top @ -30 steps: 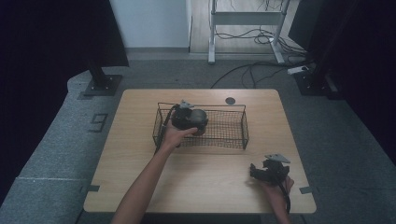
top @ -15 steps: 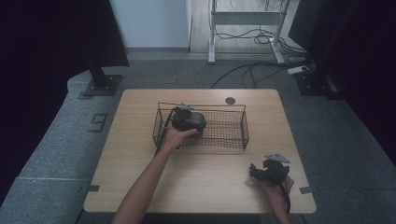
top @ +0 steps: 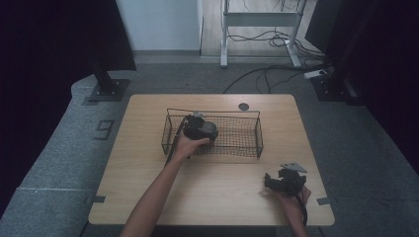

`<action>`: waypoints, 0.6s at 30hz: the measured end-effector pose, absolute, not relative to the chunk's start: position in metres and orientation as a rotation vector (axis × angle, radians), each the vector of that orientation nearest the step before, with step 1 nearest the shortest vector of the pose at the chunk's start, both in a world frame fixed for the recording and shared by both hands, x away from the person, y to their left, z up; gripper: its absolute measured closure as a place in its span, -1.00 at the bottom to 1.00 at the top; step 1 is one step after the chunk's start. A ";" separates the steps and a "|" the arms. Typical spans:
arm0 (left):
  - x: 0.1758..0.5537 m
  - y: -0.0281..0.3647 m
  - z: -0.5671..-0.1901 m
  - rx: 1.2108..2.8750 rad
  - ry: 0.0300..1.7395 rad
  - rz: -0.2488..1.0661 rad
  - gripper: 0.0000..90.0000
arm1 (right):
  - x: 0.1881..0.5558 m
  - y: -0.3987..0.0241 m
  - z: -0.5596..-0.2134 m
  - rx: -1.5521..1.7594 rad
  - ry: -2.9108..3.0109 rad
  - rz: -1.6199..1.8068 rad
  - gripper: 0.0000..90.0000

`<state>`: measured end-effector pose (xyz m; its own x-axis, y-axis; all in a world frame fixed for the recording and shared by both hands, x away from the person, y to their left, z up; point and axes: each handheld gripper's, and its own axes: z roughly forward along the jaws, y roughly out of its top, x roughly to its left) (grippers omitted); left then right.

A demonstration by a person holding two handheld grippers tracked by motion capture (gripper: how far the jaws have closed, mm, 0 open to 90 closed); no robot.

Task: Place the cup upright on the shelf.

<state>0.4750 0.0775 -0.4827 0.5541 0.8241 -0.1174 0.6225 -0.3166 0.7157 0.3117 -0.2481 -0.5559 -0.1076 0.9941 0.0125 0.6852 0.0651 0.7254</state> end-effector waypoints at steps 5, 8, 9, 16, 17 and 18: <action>0.475 0.075 -0.486 2.074 1.179 0.336 -0.69 | 0.312 -0.248 -0.556 1.668 1.848 0.806 -0.89; 0.476 0.074 -0.486 2.082 1.187 0.335 -0.69 | 0.312 -0.248 -0.556 1.668 1.848 0.806 -0.89; 0.476 0.074 -0.487 2.088 1.193 0.328 -0.69 | 0.312 -0.248 -0.556 1.668 1.848 0.806 -0.89; 0.477 0.076 -0.486 2.094 1.213 0.337 -0.73 | 0.312 -0.248 -0.556 1.668 1.848 0.807 -0.89; 0.477 0.076 -0.485 2.094 1.216 0.346 -0.75 | 0.312 -0.248 -0.556 1.668 1.848 0.806 -0.89; 0.477 0.076 -0.485 2.093 1.216 0.345 -0.76 | 0.312 -0.248 -0.556 1.668 1.848 0.806 -0.89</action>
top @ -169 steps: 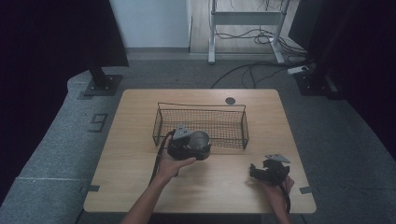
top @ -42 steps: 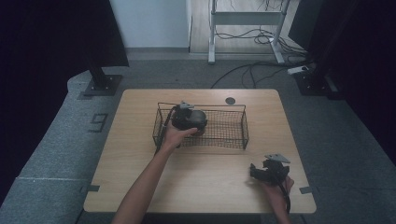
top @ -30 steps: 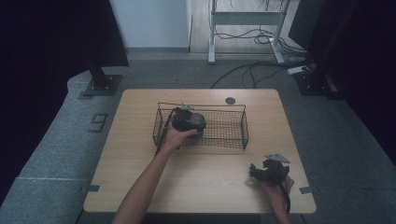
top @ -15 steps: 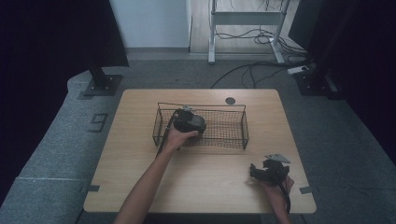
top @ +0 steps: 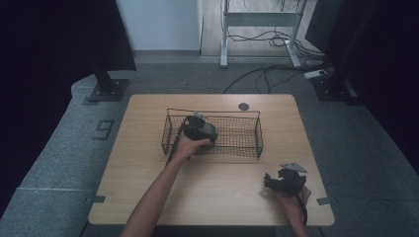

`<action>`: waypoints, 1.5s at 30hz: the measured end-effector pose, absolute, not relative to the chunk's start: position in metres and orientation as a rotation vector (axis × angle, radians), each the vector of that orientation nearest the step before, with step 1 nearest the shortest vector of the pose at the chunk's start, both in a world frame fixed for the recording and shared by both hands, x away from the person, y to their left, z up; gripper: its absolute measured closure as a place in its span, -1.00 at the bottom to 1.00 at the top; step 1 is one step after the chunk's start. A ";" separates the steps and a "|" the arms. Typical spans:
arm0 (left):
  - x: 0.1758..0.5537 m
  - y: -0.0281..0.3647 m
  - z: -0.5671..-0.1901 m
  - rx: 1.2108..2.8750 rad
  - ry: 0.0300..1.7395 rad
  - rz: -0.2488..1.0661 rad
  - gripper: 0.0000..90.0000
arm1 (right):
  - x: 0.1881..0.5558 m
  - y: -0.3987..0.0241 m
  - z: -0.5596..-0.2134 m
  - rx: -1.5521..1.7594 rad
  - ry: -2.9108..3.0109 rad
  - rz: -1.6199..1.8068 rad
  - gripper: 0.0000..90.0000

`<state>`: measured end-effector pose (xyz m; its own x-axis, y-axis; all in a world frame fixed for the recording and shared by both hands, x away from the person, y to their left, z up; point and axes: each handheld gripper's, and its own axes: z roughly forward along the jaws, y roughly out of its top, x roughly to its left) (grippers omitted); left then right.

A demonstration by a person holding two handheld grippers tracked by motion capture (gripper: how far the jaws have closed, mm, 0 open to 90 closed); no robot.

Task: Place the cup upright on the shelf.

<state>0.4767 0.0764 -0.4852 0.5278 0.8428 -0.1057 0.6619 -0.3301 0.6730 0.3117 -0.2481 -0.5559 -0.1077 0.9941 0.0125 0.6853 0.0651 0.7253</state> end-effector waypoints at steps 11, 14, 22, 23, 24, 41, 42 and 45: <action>0.471 0.082 -0.475 2.040 1.203 0.342 -0.97 | 0.312 -0.248 -0.556 1.668 1.848 0.806 -0.89; 0.467 0.086 -0.468 1.999 1.190 0.340 -0.97 | 0.312 -0.248 -0.556 1.667 1.849 0.806 -0.89; 0.451 0.101 -0.453 1.952 1.170 0.352 -0.91 | 0.312 -0.248 -0.556 1.668 1.848 0.806 -0.89; 0.446 0.104 -0.451 1.945 1.161 0.355 -0.91 | 0.312 -0.248 -0.556 1.668 1.848 0.806 -0.89; 0.444 0.106 -0.450 1.942 1.157 0.354 -0.90 | 0.312 -0.248 -0.556 1.668 1.847 0.806 -0.88; 0.372 0.147 -0.440 1.925 1.043 0.338 -0.88 | 0.312 -0.248 -0.556 1.675 1.839 0.803 -0.87; 0.369 0.149 -0.441 1.926 1.041 0.343 -0.88 | 0.312 -0.248 -0.556 1.676 1.838 0.803 -0.87; 0.357 0.156 -0.445 1.916 1.035 0.340 -0.88 | 0.312 -0.248 -0.556 1.675 1.840 0.803 -0.87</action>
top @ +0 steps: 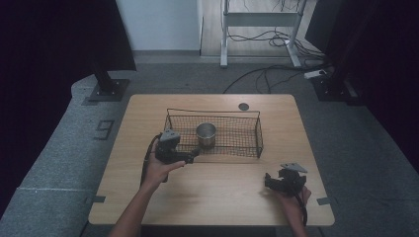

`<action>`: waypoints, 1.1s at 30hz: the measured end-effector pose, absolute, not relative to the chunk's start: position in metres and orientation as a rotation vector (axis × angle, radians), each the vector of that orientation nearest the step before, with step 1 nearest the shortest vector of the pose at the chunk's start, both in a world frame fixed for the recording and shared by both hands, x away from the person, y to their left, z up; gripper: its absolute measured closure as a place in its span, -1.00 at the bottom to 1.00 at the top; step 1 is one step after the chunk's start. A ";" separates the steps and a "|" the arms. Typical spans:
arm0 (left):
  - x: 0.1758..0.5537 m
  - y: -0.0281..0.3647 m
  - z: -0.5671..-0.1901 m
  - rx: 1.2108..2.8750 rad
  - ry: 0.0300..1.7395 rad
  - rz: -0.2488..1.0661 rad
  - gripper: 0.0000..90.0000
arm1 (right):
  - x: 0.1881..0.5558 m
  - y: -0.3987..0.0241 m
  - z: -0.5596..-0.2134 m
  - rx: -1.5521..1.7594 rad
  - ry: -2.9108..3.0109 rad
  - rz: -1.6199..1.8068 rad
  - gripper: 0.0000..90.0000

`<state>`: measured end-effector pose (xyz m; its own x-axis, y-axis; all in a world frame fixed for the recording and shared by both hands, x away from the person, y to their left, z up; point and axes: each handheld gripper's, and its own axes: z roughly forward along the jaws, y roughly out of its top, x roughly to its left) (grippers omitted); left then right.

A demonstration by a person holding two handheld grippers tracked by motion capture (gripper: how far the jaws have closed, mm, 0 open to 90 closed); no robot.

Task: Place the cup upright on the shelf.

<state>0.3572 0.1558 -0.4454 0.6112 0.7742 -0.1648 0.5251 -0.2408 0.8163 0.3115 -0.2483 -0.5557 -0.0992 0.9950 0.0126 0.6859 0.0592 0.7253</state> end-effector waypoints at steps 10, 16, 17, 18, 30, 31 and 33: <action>0.327 0.175 -0.464 1.891 1.046 0.352 -0.84 | 0.311 -0.248 -0.556 1.675 1.840 0.803 -0.87; 0.312 0.188 -0.482 1.886 1.079 0.344 -0.83 | 0.311 -0.248 -0.556 1.675 1.840 0.803 -0.87; 0.309 0.190 -0.485 1.888 1.081 0.345 -0.82 | 0.311 -0.248 -0.556 1.675 1.840 0.803 -0.87; 0.306 0.192 -0.488 1.885 1.084 0.342 -0.82 | 0.312 -0.248 -0.556 1.675 1.839 0.803 -0.87; 0.297 0.207 -0.509 1.865 1.155 0.336 -0.82 | 0.312 -0.248 -0.556 1.674 1.839 0.803 -0.87; 0.297 0.208 -0.509 1.859 1.154 0.334 -0.82 | 0.312 -0.248 -0.556 1.674 1.840 0.803 -0.87; 0.296 0.208 -0.509 1.856 1.155 0.336 -0.82 | 0.312 -0.248 -0.556 1.675 1.839 0.803 -0.87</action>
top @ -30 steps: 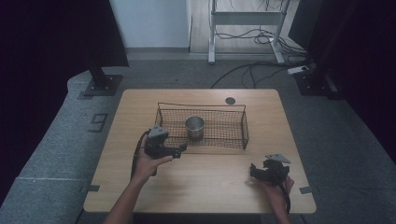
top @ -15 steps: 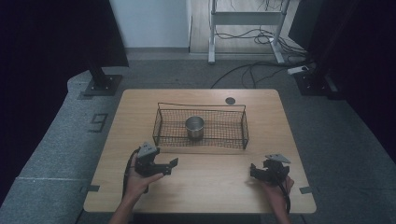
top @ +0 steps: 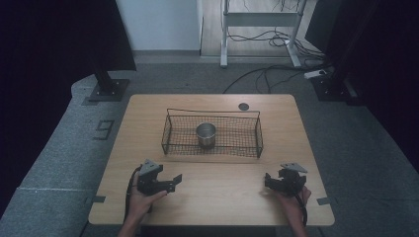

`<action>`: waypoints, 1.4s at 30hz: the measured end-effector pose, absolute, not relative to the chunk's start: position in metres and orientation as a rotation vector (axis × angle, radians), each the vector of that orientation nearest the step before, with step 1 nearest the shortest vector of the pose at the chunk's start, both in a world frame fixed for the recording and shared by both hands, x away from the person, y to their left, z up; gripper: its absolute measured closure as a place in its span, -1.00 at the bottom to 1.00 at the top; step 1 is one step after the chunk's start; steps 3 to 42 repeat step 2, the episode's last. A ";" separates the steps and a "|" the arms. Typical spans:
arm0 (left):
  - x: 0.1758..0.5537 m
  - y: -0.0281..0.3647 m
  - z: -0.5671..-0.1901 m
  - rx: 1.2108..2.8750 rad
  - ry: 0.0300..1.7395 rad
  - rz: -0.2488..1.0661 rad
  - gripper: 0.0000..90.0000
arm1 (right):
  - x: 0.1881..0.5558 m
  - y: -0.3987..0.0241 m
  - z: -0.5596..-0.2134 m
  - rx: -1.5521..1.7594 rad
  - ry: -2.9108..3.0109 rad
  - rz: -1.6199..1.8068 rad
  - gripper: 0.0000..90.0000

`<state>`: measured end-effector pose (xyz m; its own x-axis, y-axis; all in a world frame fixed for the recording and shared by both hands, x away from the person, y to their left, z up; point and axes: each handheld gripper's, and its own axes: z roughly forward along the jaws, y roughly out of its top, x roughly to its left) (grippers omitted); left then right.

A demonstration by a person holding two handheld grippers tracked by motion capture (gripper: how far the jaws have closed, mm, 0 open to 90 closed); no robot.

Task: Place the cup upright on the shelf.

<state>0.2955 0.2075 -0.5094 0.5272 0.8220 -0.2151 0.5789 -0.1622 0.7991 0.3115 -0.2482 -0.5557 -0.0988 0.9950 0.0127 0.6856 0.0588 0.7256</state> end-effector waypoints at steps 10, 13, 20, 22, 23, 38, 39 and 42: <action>0.294 0.207 -0.510 1.853 1.157 0.332 -0.82 | 0.312 -0.248 -0.556 1.675 1.839 0.803 -0.87; 0.294 0.207 -0.510 1.853 1.157 0.332 -0.82 | 0.312 -0.248 -0.556 1.675 1.839 0.803 -0.87; 0.294 0.207 -0.510 1.853 1.157 0.332 -0.82 | 0.312 -0.248 -0.556 1.675 1.839 0.803 -0.87; 0.294 0.207 -0.510 1.853 1.157 0.332 -0.82 | 0.312 -0.248 -0.556 1.675 1.839 0.803 -0.87; 0.294 0.207 -0.510 1.853 1.157 0.332 -0.82 | 0.312 -0.248 -0.556 1.675 1.839 0.803 -0.87; 0.294 0.207 -0.510 1.853 1.157 0.332 -0.82 | 0.312 -0.248 -0.556 1.675 1.839 0.803 -0.87; 0.294 0.207 -0.510 1.853 1.157 0.332 -0.82 | 0.312 -0.248 -0.556 1.675 1.839 0.803 -0.87; 0.294 0.207 -0.510 1.853 1.157 0.332 -0.82 | 0.312 -0.248 -0.556 1.675 1.839 0.803 -0.87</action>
